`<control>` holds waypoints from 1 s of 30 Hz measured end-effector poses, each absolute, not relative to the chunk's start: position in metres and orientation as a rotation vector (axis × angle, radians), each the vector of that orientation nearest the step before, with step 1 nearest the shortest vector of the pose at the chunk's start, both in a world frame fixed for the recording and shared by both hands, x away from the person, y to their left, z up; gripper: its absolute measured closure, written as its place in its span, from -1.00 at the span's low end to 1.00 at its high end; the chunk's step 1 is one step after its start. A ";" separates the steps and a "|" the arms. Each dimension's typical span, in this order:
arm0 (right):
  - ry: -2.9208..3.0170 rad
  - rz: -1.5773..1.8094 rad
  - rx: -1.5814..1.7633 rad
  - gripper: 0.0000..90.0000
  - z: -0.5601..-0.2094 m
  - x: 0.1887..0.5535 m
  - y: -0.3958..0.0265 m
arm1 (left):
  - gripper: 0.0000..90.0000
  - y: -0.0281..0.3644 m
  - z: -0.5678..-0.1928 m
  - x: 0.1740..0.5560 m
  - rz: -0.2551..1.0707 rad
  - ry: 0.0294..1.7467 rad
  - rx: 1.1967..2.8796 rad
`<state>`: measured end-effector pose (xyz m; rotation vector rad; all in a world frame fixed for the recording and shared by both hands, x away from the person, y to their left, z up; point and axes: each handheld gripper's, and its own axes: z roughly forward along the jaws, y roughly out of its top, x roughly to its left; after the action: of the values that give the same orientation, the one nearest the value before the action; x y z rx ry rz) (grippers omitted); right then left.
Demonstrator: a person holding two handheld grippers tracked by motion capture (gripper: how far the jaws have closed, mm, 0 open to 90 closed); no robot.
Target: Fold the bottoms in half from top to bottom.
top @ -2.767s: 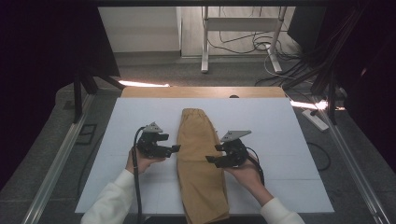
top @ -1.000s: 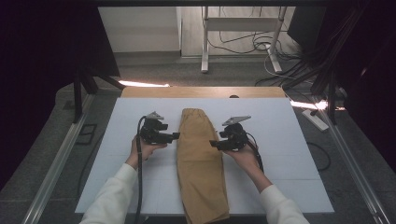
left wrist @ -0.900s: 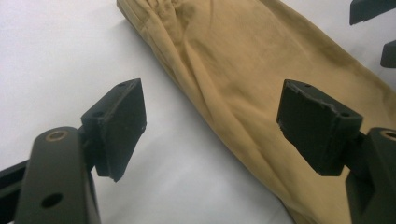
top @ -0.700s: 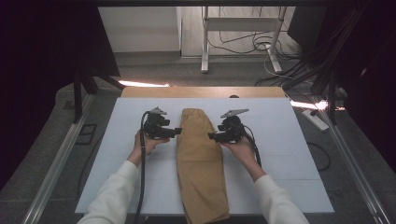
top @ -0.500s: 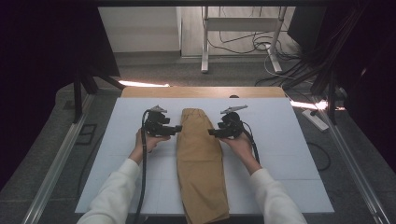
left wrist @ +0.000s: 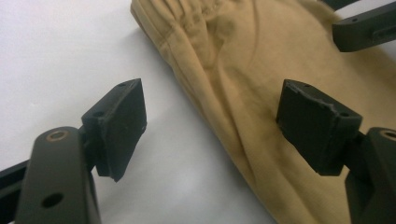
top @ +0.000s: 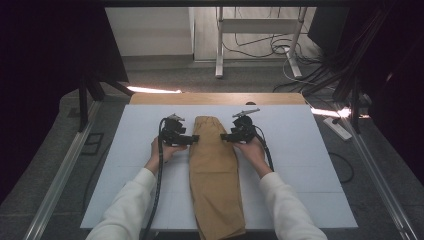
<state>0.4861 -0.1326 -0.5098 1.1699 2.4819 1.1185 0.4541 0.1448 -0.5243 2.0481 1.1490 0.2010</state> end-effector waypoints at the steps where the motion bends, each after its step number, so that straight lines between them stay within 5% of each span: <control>1: 2.486 1.113 1.168 -0.10 -0.510 0.487 -0.131 | -0.46 0.144 -0.526 0.455 0.199 1.153 2.050; 18: 2.562 1.008 1.108 -0.08 -0.521 0.495 -0.127 | -0.39 0.143 -0.538 0.458 0.158 1.177 2.073; 24: 2.592 0.992 1.067 0.03 -0.521 0.496 -0.123 | -0.10 0.141 -0.539 0.457 0.127 1.168 2.059; 30: 2.641 0.997 1.053 0.57 -0.520 0.495 -0.118 | 0.41 0.138 -0.539 0.455 0.088 1.141 2.066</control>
<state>0.4951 -0.1183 -0.5196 1.0527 2.6408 0.9972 0.4553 0.1382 -0.5392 2.0659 1.1408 0.0882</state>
